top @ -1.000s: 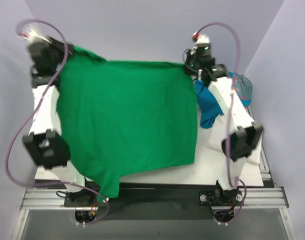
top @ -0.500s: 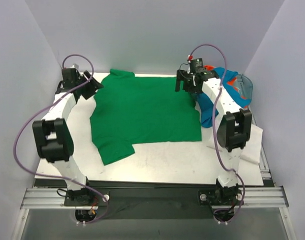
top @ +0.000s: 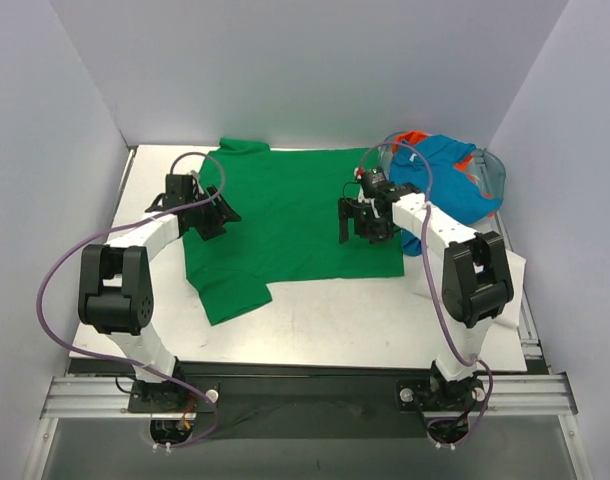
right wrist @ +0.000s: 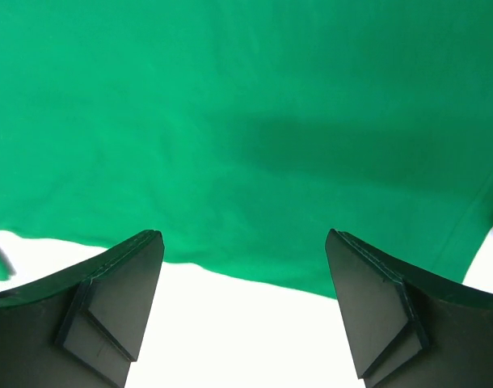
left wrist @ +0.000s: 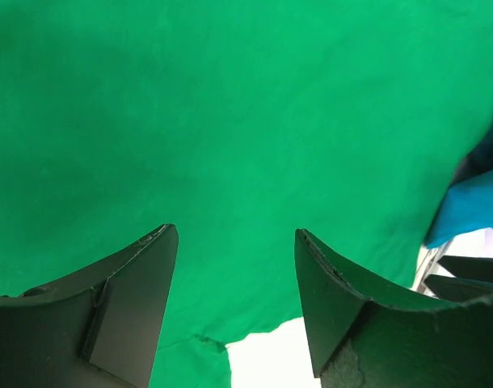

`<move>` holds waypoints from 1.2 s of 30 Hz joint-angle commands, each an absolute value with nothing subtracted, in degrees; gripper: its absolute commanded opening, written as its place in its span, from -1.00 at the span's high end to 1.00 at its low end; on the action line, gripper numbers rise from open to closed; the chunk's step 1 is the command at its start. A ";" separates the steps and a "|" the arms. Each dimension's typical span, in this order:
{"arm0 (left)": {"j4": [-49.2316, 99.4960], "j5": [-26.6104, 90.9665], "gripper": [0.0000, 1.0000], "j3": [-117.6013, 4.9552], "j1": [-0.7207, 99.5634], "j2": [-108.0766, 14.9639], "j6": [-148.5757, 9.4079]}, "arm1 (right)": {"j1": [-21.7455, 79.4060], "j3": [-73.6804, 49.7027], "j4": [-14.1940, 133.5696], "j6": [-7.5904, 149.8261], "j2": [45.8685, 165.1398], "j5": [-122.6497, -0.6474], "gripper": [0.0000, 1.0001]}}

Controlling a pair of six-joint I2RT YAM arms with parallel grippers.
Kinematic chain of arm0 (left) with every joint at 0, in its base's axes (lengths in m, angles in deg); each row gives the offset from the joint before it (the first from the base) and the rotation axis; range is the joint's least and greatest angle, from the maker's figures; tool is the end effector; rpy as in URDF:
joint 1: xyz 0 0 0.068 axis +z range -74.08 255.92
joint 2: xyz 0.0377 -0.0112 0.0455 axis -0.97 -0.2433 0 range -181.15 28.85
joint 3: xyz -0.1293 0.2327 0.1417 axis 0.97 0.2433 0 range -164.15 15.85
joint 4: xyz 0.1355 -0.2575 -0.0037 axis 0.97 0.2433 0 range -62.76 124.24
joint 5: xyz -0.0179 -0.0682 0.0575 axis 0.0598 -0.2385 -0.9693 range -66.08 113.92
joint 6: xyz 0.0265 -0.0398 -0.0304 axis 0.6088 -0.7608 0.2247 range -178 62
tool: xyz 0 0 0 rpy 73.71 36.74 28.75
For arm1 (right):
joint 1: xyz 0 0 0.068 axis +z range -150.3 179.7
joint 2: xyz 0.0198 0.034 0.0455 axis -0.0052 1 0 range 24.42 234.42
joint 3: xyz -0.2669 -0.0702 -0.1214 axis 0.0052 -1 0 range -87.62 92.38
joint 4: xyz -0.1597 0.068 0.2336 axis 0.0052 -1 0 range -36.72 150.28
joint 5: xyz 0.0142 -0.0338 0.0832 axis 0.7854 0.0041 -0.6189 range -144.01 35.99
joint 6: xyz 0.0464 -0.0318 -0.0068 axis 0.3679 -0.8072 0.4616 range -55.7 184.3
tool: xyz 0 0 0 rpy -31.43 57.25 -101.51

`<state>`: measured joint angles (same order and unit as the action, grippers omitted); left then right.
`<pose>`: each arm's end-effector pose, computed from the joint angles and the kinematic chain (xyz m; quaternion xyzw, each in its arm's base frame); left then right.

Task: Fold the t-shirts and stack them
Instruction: Flatten out the tshirt

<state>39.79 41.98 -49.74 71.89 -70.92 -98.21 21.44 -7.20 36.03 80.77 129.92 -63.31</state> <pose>0.4068 -0.0411 0.2159 -0.2301 0.8906 -0.2722 0.2823 0.4136 0.1718 0.2478 -0.0711 0.9323 0.1851 0.3024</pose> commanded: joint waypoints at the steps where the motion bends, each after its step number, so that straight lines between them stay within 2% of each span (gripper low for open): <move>1: 40.85 41.94 -0.40 -47.80 72.23 -71.34 -99.14 | 21.24 -10.09 36.73 82.23 126.90 -62.97 -0.68; 8: 42.61 39.56 -0.41 -44.53 73.55 -72.75 -98.70 | 21.85 -12.30 36.91 82.32 130.85 -66.05 -0.66; 18: 41.83 37.98 -0.42 -44.00 77.31 -78.19 -98.35 | 24.48 -7.91 36.20 83.63 138.84 -71.67 -0.64; 30: 47.18 35.70 -0.42 -58.41 79.79 -88.39 -93.69 | 28.18 7.45 30.32 84.87 148.52 -75.45 -0.64; 36: 47.72 36.83 -0.42 -64.56 79.88 -87.88 -91.14 | 28.88 13.79 27.77 84.96 148.71 -76.24 -0.64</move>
<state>44.86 40.34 -62.08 79.39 -86.89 -95.30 28.37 10.18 31.86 84.66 149.65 -74.76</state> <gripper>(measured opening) 0.707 0.821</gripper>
